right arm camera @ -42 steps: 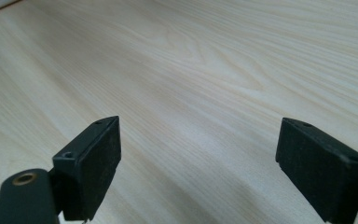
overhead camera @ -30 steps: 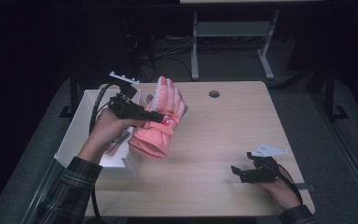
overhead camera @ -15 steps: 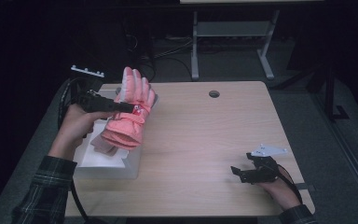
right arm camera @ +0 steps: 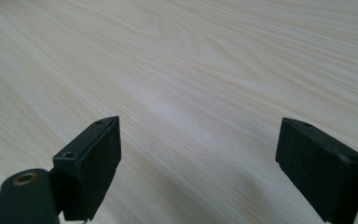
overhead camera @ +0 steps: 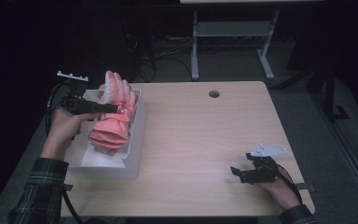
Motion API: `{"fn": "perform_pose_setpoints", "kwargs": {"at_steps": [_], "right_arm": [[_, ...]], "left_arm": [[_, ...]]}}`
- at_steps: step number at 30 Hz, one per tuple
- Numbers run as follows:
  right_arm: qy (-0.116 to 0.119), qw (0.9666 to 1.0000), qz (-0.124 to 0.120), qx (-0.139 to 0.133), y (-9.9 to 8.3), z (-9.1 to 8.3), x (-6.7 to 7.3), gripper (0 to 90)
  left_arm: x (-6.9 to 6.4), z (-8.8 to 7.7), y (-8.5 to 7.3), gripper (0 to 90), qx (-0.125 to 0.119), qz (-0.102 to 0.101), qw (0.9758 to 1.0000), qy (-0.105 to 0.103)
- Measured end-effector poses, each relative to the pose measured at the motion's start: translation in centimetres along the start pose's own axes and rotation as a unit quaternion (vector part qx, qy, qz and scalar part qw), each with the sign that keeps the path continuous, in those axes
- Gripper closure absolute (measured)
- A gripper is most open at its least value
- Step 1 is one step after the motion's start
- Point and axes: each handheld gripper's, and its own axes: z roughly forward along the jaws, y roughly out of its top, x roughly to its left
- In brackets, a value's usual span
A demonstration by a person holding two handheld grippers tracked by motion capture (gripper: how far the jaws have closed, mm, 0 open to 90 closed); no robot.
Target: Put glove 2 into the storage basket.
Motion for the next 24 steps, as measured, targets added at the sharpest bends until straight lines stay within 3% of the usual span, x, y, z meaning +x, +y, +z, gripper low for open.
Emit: {"fn": "perform_pose_setpoints", "kwargs": {"at_steps": [13, 22, 24], "right_arm": [[0.0, 1.0, 0.0, 0.001, 0.0, 0.0, 0.0, 13.9], [0.0, 1.0, 0.0, 0.002, 0.0, 0.0, 0.0, 13.9], [-0.001, 1.0, 0.0, 0.001, 0.0, 0.0, 0.0, 13.9]], "left_arm": [[3.4, 4.5, -2.7, 56.2, 0.049, -0.027, 0.9979, 0.031], [4.8, 8.3, -5.0, 55.1, 0.086, -0.039, 0.9951, 0.027], [5.2, 9.3, -5.6, 54.5, 0.101, -0.043, 0.9936, 0.026]]}}
